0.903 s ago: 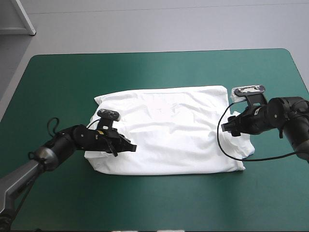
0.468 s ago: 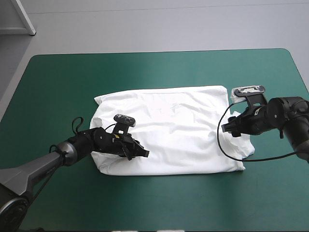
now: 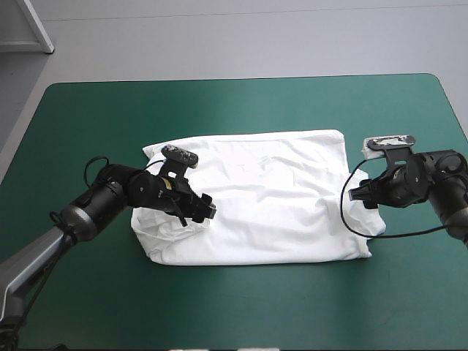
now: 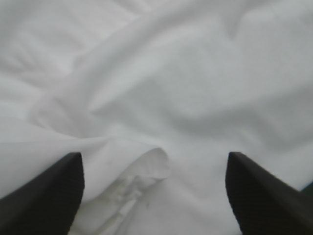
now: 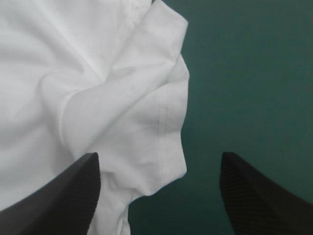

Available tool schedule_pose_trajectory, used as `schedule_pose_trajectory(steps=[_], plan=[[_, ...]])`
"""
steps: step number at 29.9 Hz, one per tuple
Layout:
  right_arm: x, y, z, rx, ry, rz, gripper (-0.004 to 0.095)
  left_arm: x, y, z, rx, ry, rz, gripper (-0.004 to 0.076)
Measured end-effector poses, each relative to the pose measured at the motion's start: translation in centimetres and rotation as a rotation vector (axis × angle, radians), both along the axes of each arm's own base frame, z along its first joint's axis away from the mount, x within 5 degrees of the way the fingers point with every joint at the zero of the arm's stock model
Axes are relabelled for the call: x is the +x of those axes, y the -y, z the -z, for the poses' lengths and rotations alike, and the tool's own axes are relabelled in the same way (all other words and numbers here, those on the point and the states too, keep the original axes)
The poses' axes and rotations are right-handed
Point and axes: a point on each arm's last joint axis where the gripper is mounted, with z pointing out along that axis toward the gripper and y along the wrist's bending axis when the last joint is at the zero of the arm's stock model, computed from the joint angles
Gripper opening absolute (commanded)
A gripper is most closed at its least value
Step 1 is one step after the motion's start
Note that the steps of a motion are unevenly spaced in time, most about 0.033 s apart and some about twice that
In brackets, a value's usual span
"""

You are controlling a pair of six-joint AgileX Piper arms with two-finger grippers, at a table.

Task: Fold the cloth

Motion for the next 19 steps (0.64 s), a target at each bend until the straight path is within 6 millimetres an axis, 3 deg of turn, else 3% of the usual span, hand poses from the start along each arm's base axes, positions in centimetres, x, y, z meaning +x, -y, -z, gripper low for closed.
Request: schedule_pose_trajectory(steps=[8, 12, 15, 19], plan=[[3.4, 1.6, 3.9, 0.106, -0.061, 0.053, 0.0646, -0.9, -1.6, -6.2, 0.032, 0.136, -0.054, 0.058], [4.8, 1.4, 6.6, 0.128, -0.139, 0.057, 0.0623, -2.0, -2.4, -8.0, 0.021, 0.188, -0.073, 0.058], [5.4, 1.3, 8.1, 0.141, -0.176, 0.063, 0.0488, -2.9, -3.1, -9.0, 0.021, 0.21, -0.094, 0.0581], [6.1, 1.2, 9.2, 0.158, -0.181, 0.073, 0.0232, -3.8, -4.1, -9.8, 0.057, 0.23, -0.118, 0.058]])
